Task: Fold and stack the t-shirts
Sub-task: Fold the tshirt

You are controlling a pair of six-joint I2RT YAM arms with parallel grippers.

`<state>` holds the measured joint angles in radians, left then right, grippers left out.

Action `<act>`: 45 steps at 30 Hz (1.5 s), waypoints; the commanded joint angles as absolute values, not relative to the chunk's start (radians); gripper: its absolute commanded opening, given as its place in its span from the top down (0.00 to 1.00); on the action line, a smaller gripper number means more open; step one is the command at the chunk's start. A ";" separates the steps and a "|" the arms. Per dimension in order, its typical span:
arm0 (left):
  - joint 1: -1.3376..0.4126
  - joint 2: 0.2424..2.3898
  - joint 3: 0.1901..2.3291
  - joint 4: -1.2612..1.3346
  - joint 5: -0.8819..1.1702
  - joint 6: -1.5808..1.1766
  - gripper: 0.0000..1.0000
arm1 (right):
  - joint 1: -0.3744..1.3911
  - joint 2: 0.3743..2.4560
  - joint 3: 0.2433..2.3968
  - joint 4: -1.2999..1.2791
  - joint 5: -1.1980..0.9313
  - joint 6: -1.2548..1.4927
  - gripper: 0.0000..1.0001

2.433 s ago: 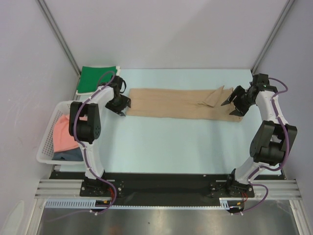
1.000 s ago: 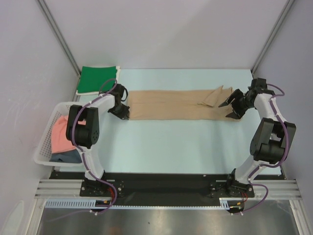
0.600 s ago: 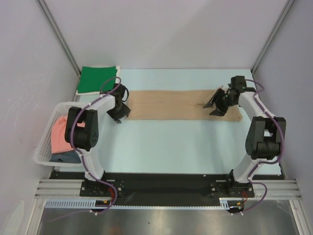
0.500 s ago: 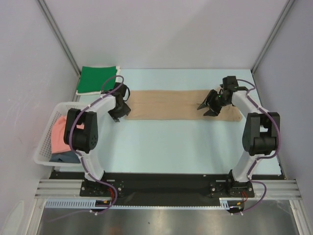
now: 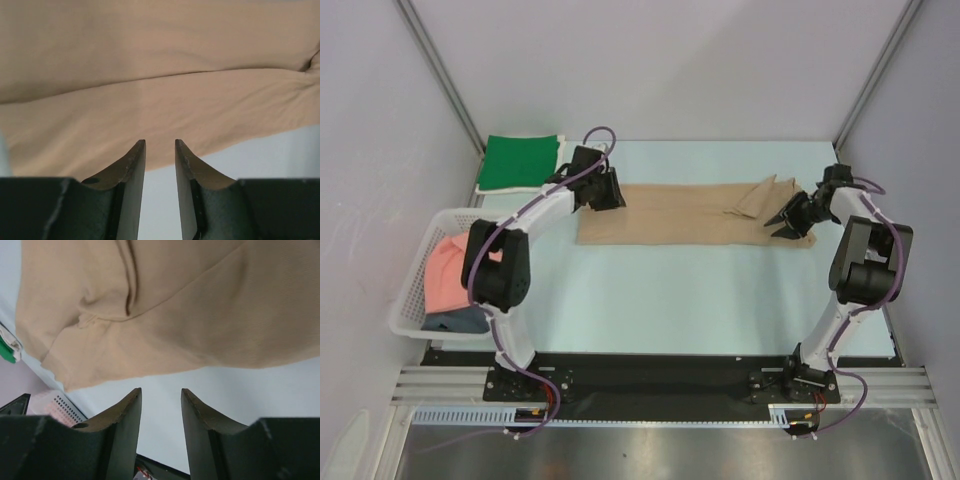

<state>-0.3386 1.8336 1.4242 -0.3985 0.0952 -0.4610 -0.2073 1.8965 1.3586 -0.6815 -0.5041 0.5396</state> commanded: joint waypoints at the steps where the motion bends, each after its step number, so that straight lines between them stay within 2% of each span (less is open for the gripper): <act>1: -0.336 1.942 1.492 -0.362 0.279 -0.402 0.65 | -0.281 1.888 1.399 -0.712 -0.488 0.468 0.58; 8: -0.321 2.034 1.485 -0.414 0.244 -0.400 0.65 | -0.396 1.954 1.388 -0.698 -0.456 0.416 0.64; 17: -0.296 1.999 1.364 -0.439 0.190 -0.370 0.65 | -0.471 2.007 1.295 -0.663 -0.399 0.387 0.58; 21: -0.298 1.927 1.368 -0.471 0.158 -0.359 0.62 | -0.460 1.889 1.296 -0.683 -0.319 0.406 0.50; 22: -0.298 1.910 1.376 -0.489 0.158 -0.359 0.61 | -0.454 1.876 1.310 -0.693 -0.281 0.417 0.43; 25: -0.305 1.849 1.402 -0.511 0.160 -0.345 0.59 | -0.423 1.833 1.402 -0.721 -0.229 0.455 0.35; 29: -0.311 1.841 1.430 -0.494 0.213 -0.327 0.58 | -0.364 1.844 1.517 -0.706 -0.255 0.457 0.33; 33: -0.310 1.905 1.473 -0.494 0.239 -0.359 0.58 | -0.331 1.902 1.540 -0.672 -0.339 0.454 0.37; 35: -0.304 1.933 1.468 -0.489 0.259 -0.399 0.58 | -0.342 1.971 1.546 -0.669 -0.390 0.474 0.47; 36: -0.296 1.937 1.462 -0.476 0.268 -0.411 0.58 | -0.345 1.986 1.546 -0.661 -0.397 0.472 0.61; 38: -0.290 1.957 1.451 -0.471 0.290 -0.437 0.58 | -0.356 2.020 1.522 -0.632 -0.387 0.465 0.67; 45: -0.267 1.994 1.367 -0.480 0.227 -0.414 0.58 | -0.422 2.043 1.396 -0.597 -0.327 0.399 0.68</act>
<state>-0.2893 1.9862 1.3964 -0.4789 0.2546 -0.4171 -0.3958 2.0567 1.4364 -0.6159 -0.3649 0.4488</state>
